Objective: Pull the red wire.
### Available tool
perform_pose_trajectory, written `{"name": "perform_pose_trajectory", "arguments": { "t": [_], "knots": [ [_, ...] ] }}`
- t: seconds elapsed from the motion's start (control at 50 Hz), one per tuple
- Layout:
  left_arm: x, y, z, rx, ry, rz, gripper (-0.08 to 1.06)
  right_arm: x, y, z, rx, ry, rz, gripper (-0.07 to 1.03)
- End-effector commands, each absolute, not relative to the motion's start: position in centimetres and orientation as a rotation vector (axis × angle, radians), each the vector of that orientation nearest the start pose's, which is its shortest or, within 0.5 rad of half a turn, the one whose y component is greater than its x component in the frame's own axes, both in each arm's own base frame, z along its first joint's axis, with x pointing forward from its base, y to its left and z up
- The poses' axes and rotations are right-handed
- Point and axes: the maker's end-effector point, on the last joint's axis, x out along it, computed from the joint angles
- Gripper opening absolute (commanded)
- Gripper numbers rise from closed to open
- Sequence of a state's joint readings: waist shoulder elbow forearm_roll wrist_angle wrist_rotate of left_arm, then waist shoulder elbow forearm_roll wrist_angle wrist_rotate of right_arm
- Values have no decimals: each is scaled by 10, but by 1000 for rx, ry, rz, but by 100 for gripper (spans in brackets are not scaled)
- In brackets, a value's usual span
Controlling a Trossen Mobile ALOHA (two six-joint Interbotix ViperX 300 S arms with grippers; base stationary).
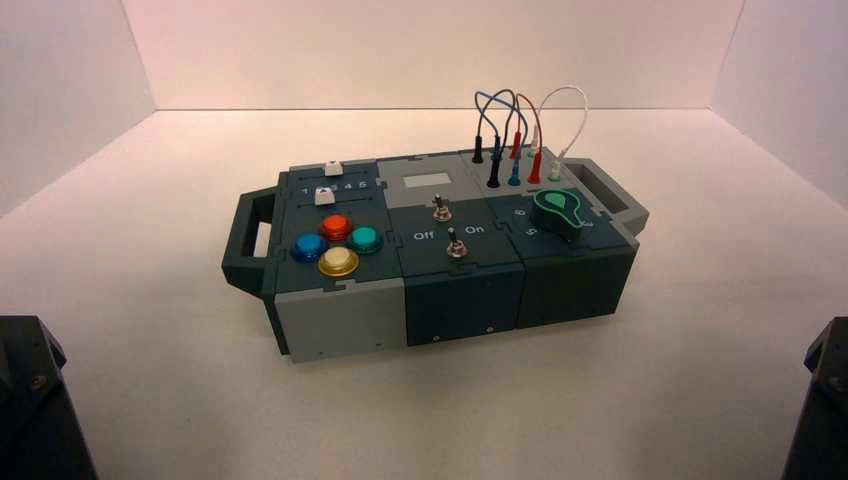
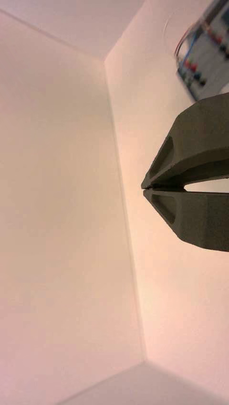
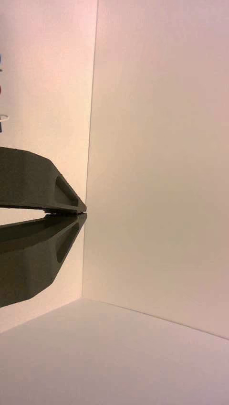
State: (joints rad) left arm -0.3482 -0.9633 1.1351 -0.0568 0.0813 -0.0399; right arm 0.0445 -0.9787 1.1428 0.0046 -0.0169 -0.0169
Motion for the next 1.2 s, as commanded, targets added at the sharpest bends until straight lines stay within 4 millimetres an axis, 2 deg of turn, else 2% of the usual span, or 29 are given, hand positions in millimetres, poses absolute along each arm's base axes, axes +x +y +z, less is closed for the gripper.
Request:
{"name": "perform_pose_trajectory", "arguments": {
  "t": [0.02, 0.2, 0.44, 0.62, 0.8, 0.94, 1.2],
  "knots": [
    [236, -99, 262, -80, 276, -381, -3, 260, 12, 279, -13, 144, 48, -2],
    [232, -111, 243, -73, 372, -418, -3, 265, 13, 270, 4, 210, 48, -2],
    [236, -142, 206, -24, 539, -491, -3, 270, 17, 260, 24, 279, 61, -2],
    [240, -183, 178, 36, 686, -572, -3, 272, 26, 253, 20, 316, 91, -2],
    [235, -219, 159, 81, 807, -631, -3, 273, 34, 247, 11, 362, 121, -2],
    [231, -230, 152, 90, 850, -648, -3, 273, 44, 239, 4, 416, 153, -2],
    [214, -230, 148, 79, 883, -661, -3, 259, 62, 219, -15, 600, 223, -2]
  ]
}}
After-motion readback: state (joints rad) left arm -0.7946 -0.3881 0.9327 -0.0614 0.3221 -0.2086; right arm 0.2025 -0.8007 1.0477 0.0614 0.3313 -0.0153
